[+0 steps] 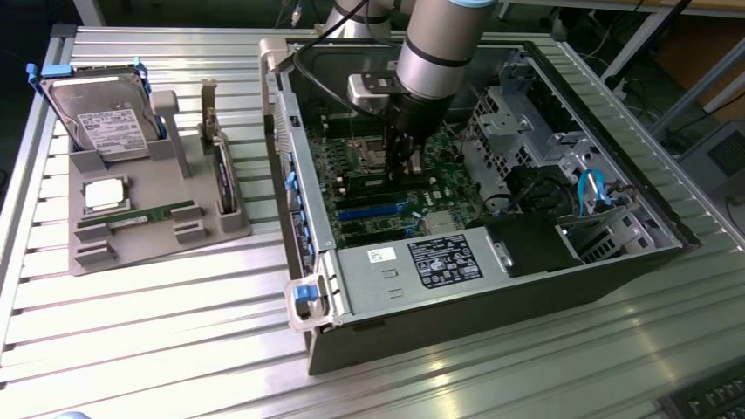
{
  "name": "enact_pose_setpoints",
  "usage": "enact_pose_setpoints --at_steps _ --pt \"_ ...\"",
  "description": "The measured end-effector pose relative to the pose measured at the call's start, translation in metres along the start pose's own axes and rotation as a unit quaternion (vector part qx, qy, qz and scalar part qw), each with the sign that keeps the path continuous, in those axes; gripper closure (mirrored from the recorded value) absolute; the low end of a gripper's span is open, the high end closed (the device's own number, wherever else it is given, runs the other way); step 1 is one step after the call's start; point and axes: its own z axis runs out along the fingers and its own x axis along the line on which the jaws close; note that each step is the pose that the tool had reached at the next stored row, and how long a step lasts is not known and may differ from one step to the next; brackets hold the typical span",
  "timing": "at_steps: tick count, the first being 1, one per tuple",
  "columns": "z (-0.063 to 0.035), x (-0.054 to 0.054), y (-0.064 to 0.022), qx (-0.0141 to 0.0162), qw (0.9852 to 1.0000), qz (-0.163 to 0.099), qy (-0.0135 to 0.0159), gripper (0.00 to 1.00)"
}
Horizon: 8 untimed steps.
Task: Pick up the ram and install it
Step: 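Insert the ram into the slot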
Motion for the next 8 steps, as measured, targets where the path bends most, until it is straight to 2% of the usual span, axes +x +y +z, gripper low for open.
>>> enact_pose_setpoints --at_steps 8 --pt "0.0005 -0.0004 0.0001 -0.0001 1.0 0.002 0.0001 0.86"
